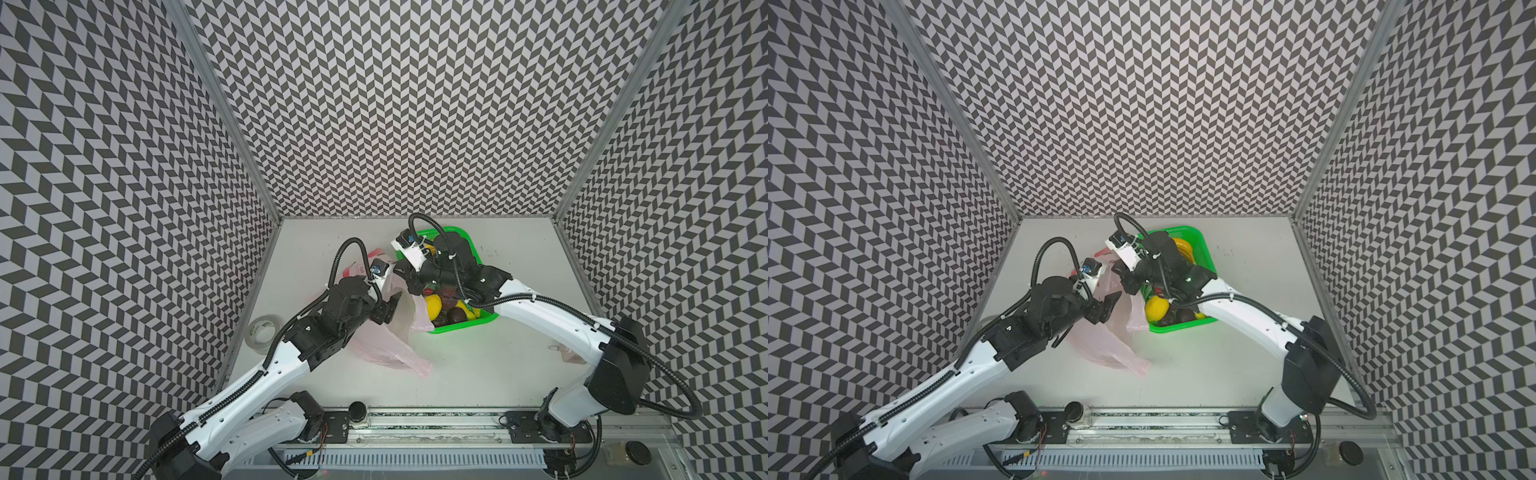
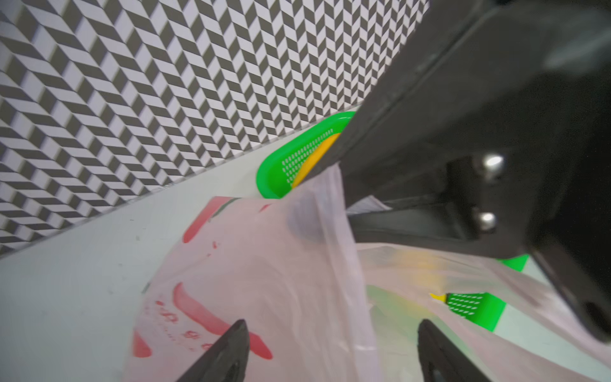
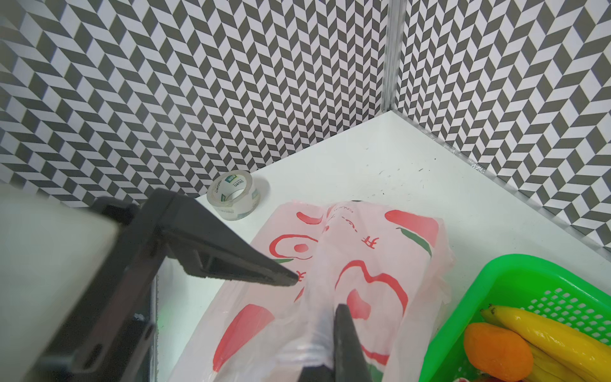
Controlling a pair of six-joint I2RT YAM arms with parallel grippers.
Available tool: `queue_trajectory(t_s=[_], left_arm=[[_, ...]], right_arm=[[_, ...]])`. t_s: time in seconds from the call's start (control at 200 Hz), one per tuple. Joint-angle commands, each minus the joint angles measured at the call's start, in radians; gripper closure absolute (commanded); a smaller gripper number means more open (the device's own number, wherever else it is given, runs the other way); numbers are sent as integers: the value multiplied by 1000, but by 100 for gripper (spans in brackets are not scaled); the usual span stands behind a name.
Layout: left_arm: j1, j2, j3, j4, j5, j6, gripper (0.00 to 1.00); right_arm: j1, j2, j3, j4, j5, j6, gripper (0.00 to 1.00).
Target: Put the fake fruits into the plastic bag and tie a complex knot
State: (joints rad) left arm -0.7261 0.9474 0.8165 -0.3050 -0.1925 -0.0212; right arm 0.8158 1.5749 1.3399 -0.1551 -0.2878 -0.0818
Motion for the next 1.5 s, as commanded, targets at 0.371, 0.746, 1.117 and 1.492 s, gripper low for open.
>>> queue_trajectory(t_s=[0.371, 0.746, 1.117, 1.492], left_arm=[[-2, 10, 80, -82, -125, 12, 94], [21, 97, 342, -378, -103, -24, 100], [93, 137, 415, -404, 43, 3, 100], [137, 132, 422, -395, 139, 16, 100]], right_arm=[[0, -60, 27, -45, -71, -39, 71], [-4, -337, -84, -114, -19, 118, 5], [70, -715, -600, 195, -70, 116, 1], [125, -671, -866, 601, -47, -71, 1]])
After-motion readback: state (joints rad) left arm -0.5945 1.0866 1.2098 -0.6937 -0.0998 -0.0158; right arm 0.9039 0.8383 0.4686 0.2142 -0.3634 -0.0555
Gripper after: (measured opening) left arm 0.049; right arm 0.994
